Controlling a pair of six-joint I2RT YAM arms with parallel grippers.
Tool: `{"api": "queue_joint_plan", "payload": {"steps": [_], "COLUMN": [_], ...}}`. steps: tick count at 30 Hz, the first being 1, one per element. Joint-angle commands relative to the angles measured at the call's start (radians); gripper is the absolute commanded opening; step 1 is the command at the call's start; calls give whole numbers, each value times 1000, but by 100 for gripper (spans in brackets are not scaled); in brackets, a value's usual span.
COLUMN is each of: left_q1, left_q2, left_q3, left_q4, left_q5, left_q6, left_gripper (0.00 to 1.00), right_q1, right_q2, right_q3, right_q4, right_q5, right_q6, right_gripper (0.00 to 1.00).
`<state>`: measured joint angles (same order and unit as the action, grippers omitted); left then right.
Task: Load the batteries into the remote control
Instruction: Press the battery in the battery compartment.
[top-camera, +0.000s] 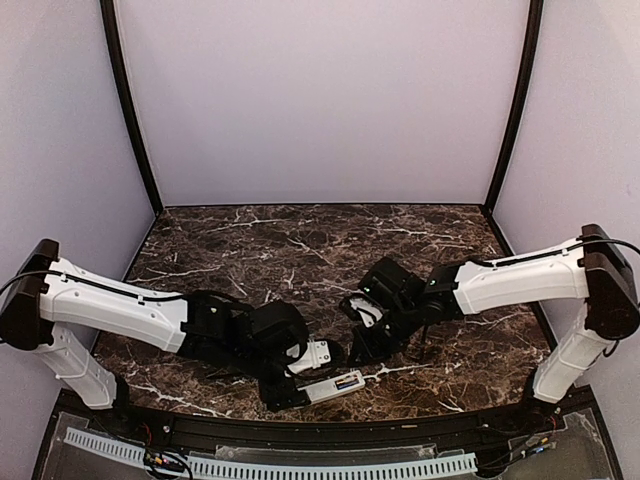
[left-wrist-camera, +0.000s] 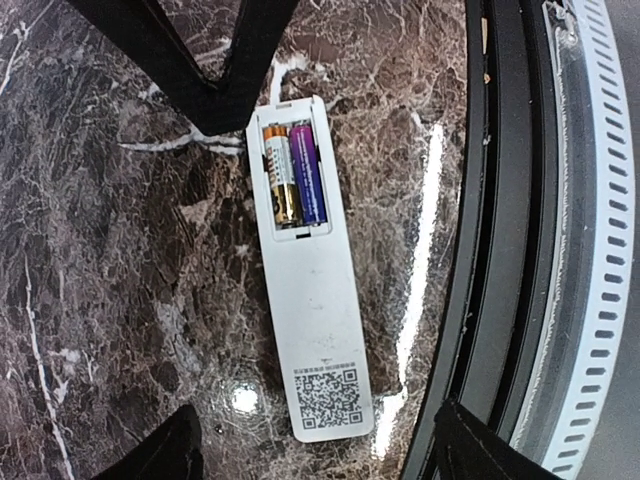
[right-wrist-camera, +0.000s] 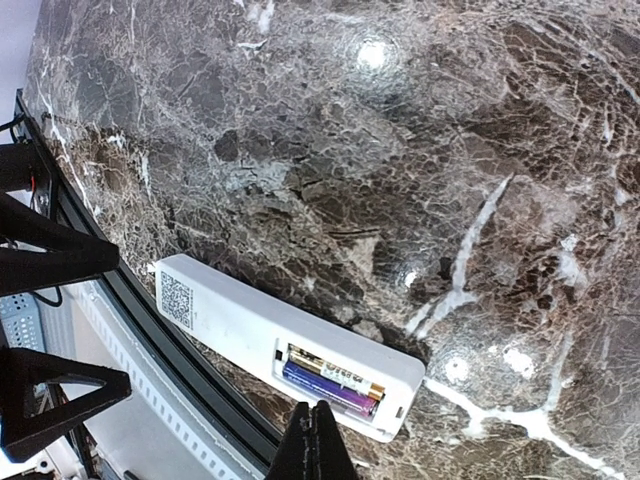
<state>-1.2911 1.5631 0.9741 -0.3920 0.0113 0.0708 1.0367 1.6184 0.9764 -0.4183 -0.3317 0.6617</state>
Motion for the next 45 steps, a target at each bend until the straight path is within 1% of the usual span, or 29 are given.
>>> {"api": "queue_joint_plan", "payload": {"steps": [1, 2, 6, 8, 13, 17, 20, 25, 30, 37, 41, 45], "left_q1": [-1, -1, -1, -1, -1, 2, 6, 29, 55, 75, 82, 83], "left_q2": [-65, -80, -118, -133, -175, -213, -245, -317, -385, -396, -371, -365], "left_q3": [-46, -51, -77, -86, -102, -108, -124, -149, -171, -171, -161, -160], "left_q4": [28, 32, 51, 52, 51, 53, 63, 68, 82, 82, 66, 75], "left_q5": [4, 2, -82, -116, -152, -178, -211, -268, -277, -305, -308, -306], "left_q6": [-14, -20, -39, -46, -62, -67, -102, -130, -145, -158, -163, -160], "left_gripper": [79, 79, 78, 78, 79, 80, 82, 87, 94, 97, 97, 97], "right_q1": [-2, -3, -3, -3, -2, -2, 10, 32, 34, 41, 40, 43], "right_q2": [-12, -5, 40, 66, 80, 49, 38, 47, 81, 172, 158, 121], "right_q3": [1, -9, -66, -85, -85, -32, 16, 68, 43, -27, -14, 48], "right_q4": [-22, -7, 83, 90, 78, 17, -9, -9, 34, 111, 69, 4], "right_q5": [22, 18, -44, -41, -40, -11, -6, -16, -41, -84, -49, -23], "right_q6": [-3, 1, 20, 22, 19, 4, -11, -17, -3, 20, 11, -11], "right_gripper": [0, 0, 0, 0, 0, 0, 0, 0, 0, 0, 0, 0]}}
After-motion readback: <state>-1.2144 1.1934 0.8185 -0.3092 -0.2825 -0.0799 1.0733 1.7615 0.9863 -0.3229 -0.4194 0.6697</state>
